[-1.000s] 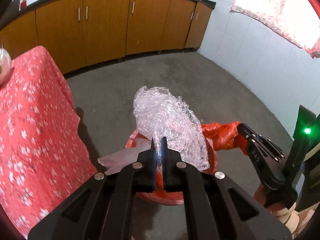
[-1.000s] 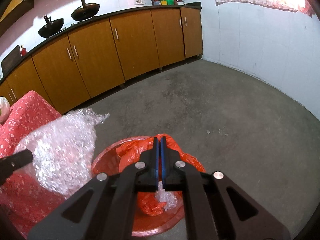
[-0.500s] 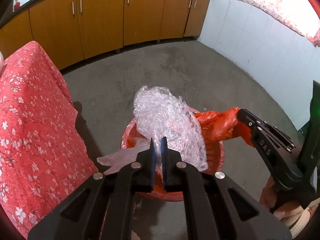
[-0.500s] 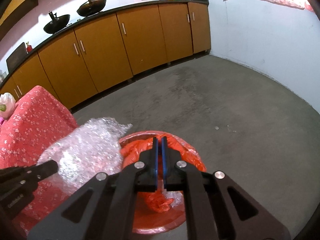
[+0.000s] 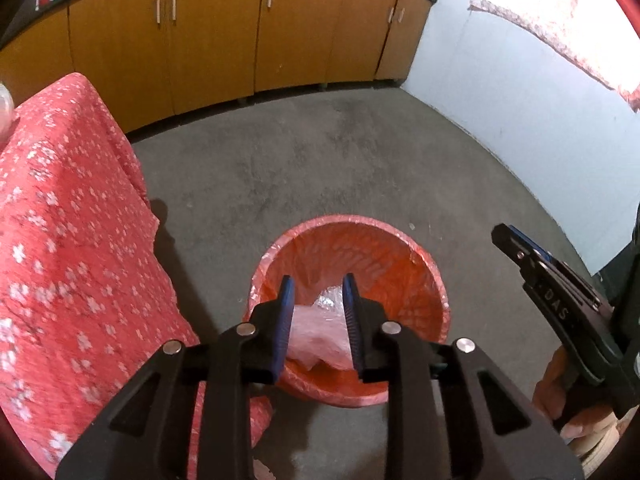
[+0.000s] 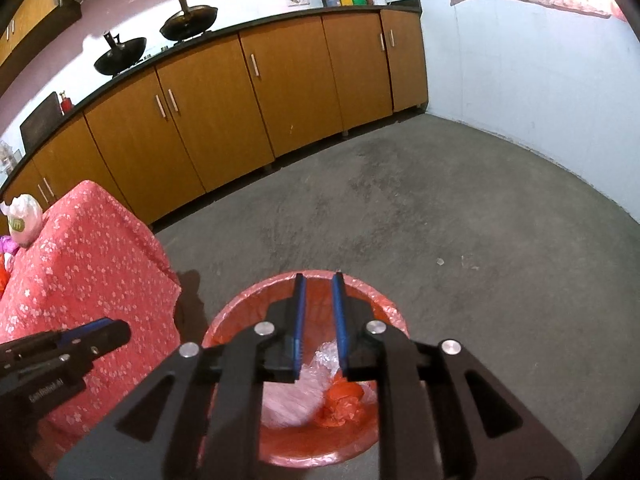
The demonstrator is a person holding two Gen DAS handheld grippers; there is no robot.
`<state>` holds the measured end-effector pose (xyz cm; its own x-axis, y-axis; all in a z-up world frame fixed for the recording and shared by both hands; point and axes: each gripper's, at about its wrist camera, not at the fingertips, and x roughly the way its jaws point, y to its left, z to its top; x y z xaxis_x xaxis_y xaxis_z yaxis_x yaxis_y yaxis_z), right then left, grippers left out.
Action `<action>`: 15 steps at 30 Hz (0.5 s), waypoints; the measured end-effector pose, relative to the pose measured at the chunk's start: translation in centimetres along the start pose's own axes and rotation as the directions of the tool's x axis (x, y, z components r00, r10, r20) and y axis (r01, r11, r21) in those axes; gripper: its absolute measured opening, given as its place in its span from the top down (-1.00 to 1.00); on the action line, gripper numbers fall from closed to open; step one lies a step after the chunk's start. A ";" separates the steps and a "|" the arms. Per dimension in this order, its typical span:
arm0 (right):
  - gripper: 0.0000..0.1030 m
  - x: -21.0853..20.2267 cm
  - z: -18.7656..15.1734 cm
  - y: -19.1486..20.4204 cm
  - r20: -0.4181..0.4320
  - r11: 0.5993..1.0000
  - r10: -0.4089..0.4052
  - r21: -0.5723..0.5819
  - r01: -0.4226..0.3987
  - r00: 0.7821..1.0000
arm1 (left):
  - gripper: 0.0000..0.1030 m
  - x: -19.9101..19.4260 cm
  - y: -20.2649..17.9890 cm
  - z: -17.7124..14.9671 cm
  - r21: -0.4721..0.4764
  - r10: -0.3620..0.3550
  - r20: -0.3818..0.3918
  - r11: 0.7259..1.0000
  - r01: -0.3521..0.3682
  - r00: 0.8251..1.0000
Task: Collect trash
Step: 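Open both tools to drop the bubble wrap and red bag into the wastebasket, then move both open tools back toward the remaining bags on the table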
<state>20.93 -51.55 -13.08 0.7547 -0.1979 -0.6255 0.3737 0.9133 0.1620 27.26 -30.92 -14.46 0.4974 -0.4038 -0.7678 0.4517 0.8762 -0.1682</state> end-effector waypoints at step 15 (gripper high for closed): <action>0.71 -3.4 2.4 2.6 0.073 0.997 0.035 -0.064 -0.030 0.997 | 0.51 -6.7 4.0 1.9 -0.076 0.055 0.146 0.996 -0.044 0.988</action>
<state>20.62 -49.34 -8.70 0.8045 -0.1916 -0.5622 0.3154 0.9399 0.1311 27.07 -25.21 -8.81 0.6245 -0.3890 -0.6773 0.3718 0.9107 -0.1802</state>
